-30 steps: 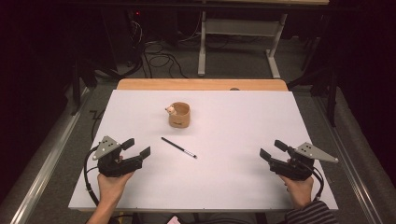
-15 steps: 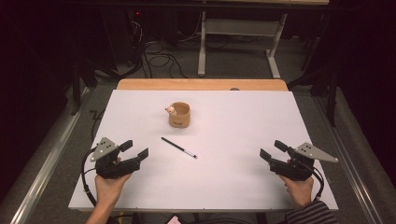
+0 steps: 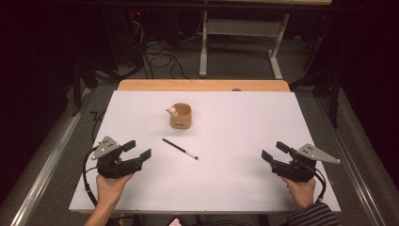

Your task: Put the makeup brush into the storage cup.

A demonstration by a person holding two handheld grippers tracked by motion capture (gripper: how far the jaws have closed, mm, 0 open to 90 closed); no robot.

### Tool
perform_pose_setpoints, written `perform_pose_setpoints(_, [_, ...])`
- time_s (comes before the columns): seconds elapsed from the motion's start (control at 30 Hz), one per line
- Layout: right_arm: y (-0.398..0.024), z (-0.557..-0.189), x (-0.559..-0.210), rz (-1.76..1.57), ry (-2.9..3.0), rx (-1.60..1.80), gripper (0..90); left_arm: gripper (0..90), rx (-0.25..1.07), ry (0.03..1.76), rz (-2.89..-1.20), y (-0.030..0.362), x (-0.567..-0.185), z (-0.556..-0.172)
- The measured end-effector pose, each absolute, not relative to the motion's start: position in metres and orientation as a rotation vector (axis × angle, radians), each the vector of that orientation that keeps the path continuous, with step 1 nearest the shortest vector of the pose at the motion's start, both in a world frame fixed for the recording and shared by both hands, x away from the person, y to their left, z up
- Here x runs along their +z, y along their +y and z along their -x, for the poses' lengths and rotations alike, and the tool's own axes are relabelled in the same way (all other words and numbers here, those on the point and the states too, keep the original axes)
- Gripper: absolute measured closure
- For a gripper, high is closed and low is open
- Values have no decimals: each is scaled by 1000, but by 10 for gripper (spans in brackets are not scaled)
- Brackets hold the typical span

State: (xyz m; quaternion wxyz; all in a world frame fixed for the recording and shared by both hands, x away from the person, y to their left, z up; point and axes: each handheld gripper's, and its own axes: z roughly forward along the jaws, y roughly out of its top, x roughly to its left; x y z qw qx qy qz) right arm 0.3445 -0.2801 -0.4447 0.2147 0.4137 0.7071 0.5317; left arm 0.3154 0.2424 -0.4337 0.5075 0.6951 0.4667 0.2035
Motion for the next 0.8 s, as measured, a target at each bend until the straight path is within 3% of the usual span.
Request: perform_pose_setpoints(0.8, [-279, -349, -446, -1141, 1988, 1494, 290, 273, 502, 1044, -1664, 235, -416, -337])
